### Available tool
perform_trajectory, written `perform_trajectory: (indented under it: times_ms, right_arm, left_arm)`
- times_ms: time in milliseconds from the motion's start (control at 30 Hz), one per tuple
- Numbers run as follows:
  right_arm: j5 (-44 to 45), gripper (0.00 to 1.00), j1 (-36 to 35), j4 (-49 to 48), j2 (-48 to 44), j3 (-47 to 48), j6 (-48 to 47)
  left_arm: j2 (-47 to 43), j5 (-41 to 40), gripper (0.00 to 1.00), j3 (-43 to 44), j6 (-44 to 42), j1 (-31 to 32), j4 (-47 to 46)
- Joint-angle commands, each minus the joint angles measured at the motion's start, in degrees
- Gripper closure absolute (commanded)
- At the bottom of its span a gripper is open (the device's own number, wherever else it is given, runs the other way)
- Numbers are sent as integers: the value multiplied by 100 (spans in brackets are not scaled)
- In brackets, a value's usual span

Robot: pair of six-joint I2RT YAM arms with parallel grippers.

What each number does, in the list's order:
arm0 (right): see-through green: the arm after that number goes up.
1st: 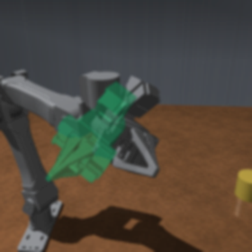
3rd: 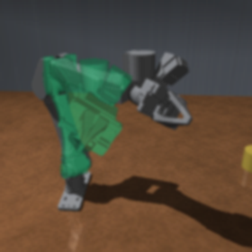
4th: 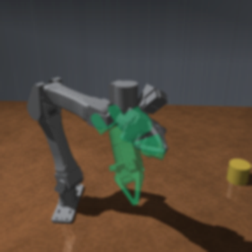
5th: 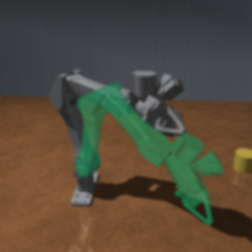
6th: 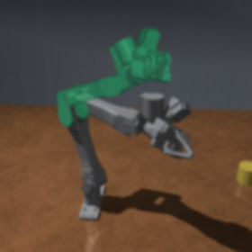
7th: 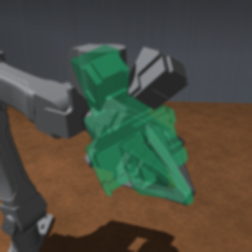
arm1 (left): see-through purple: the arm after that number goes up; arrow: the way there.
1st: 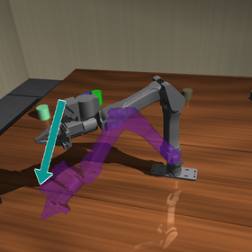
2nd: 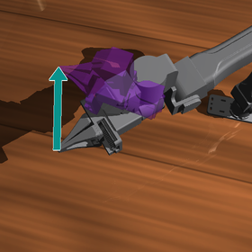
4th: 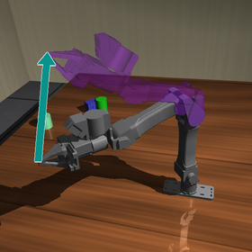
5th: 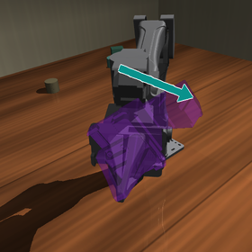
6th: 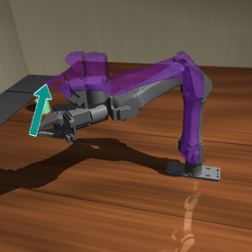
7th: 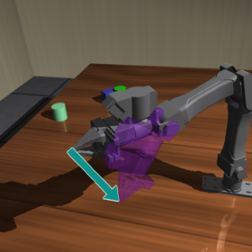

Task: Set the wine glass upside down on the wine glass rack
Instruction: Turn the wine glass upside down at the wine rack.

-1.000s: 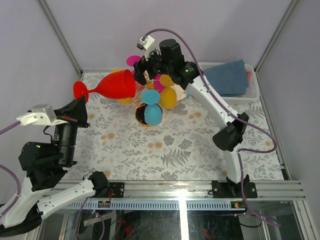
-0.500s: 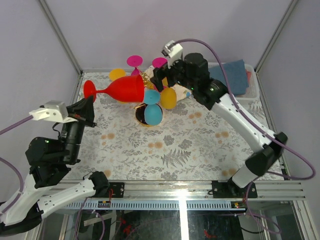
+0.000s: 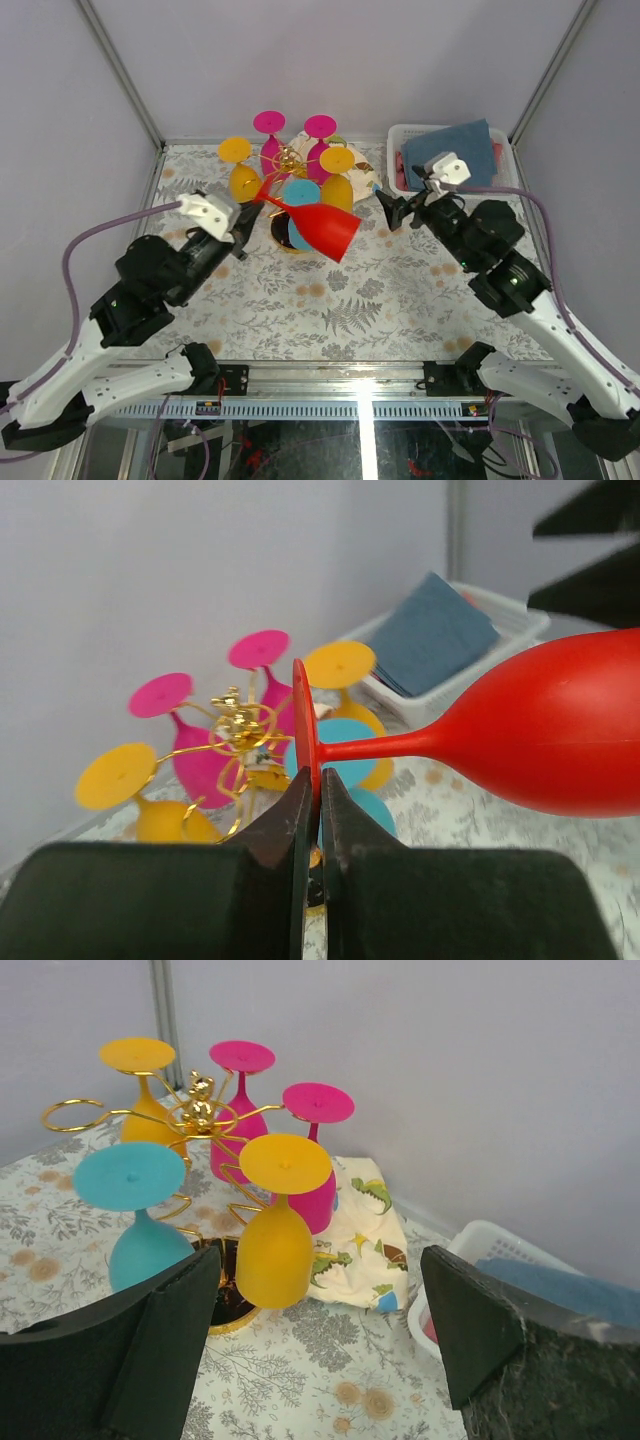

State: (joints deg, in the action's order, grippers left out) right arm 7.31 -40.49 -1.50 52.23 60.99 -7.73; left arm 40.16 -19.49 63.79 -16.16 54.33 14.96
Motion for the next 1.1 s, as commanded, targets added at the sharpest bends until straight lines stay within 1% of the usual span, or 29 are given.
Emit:
perform_trajectory:
  times_ms: [0,67,167,233,400,533,667,800,1067]
  right_arm:
    - [-875,12,3,240,-455,3,-562]
    - [-1322,12,0,415,-605,-68,-706]
    - [-1968,15,2,299,-719,-259,-905]
    - [-2443,18,0,93,-716,-431,-1011]
    - [-4071,24,-3,-621,-524,-892,-1326]
    - [-4899,27,-12,-1080,-245,-1064,-1502]
    - [-5341,31,-27,-1312,111,-978,-1549]
    - [-5472,33,-53,-1332,366,-805,-1629]
    - [-5812,41,-228,-1310,826,-562,-1675]
  left_arm:
    - [417,1142,100,445,-359,-18,668]
    - [600,1389,100,546,-473,-17,918]
    - [791,1762,100,639,-692,-17,1272]
    - [903,1972,100,690,-886,-17,1505]
    - [1020,2568,100,758,-1273,-15,2006]
    - [1090,2865,100,791,-1387,-15,2132]
    - [1205,3079,100,858,-1535,-18,2346]
    - [1270,3225,100,856,-1605,-18,2470]
    - [1368,3490,100,895,-1740,-18,2565]
